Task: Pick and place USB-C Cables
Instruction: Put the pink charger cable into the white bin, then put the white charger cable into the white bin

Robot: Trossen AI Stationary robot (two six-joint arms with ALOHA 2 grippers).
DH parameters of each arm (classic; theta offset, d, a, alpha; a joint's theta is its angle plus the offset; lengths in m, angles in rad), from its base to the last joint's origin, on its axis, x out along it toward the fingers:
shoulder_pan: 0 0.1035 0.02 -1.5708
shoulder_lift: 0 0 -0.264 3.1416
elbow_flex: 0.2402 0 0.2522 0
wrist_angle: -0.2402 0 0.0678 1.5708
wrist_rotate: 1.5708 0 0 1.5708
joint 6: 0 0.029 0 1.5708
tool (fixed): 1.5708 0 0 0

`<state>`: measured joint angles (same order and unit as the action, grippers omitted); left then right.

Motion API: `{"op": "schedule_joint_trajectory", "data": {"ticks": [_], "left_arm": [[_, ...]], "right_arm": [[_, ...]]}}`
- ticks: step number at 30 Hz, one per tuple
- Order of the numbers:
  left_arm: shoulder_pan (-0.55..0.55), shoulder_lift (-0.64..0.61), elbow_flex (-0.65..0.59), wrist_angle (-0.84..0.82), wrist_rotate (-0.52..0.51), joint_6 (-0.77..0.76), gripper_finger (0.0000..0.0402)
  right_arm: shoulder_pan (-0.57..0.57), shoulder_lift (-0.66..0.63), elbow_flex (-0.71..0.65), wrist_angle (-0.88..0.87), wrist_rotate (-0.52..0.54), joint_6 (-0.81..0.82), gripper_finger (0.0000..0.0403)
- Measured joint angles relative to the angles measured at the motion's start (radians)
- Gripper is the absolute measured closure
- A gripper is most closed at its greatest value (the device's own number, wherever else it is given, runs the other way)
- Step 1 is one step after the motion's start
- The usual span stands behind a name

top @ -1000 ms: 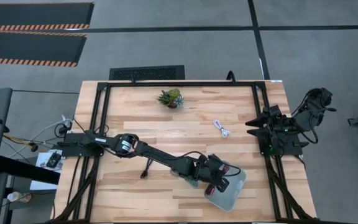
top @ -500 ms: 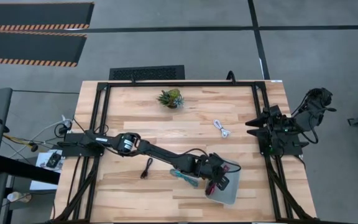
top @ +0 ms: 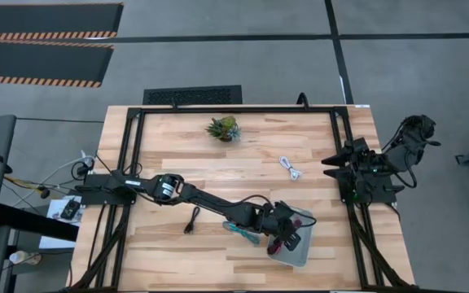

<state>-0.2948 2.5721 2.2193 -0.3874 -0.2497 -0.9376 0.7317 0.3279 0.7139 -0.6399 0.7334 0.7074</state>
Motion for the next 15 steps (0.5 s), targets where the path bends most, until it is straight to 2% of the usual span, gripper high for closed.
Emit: {"op": "schedule_joint_trajectory", "data": {"ticks": [9,15], "left_arm": [[-0.001,0.000,-0.001,0.060,0.018,0.058,0.0210],[-0.001,-0.025,-0.002,0.107,0.147,0.152,0.0196]], "right_arm": [[0.000,0.000,0.000,-0.006,-0.001,0.001,0.0159],[0.000,0.000,0.000,-0.006,-0.023,0.019,0.0159]]}}
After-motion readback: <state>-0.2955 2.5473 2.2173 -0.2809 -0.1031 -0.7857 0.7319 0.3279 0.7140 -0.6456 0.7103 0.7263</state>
